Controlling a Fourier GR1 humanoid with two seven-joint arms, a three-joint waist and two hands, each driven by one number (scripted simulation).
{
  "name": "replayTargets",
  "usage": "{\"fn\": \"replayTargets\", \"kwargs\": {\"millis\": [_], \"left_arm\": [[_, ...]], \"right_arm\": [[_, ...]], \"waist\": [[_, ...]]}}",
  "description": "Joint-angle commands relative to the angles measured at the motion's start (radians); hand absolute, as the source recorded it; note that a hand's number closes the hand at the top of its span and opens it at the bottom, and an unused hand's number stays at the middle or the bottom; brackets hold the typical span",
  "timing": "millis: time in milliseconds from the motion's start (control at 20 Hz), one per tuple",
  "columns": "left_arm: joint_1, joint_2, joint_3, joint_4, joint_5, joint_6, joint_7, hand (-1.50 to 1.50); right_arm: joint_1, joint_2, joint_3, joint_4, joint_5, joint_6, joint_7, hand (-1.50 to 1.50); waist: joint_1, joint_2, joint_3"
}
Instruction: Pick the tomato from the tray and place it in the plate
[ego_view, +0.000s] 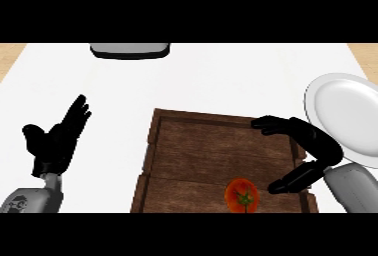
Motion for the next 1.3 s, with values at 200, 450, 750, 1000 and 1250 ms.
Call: {"fn": "replayTargets", "kwargs": {"millis": [200,450,750,1000,1250], "left_arm": [[-0.033,-0.023,0.007,0.069,-0.019,-0.007,-0.007,0.0],[-0.095,-0.016,0.039,0.088,-0.025,-0.027,0.015,0.0],[-0.061,-0.074,0.014,0.107,-0.058,-0.003,-0.036,0.0],[0.0,-0.02,0.05,0.029,-0.026,-0.07,-0.008,0.0],[-0.033,-0.04,0.07,0.073,-0.041,-0.057,-0.032,0.0]], "right_arm": [[0.028,-0.136,0.045,0.028,0.239,-0.023,-0.233,-1.5],[0.035,-0.153,0.021,-0.154,0.246,-0.011,-0.065,-1.5],[0.053,-0.175,0.107,-0.233,0.397,-0.026,0.041,-1.5],[0.03,-0.141,0.098,-0.233,0.529,-0.07,0.094,-1.5],[0.08,-0.155,0.129,-0.265,0.661,-0.08,0.127,-1.5]], "waist": [[-0.004,-0.003,-0.001],[-0.01,-0.005,-0.002],[-0.008,-0.004,-0.002],[0.002,-0.004,-0.002],[-0.003,-0.003,-0.002]]}}
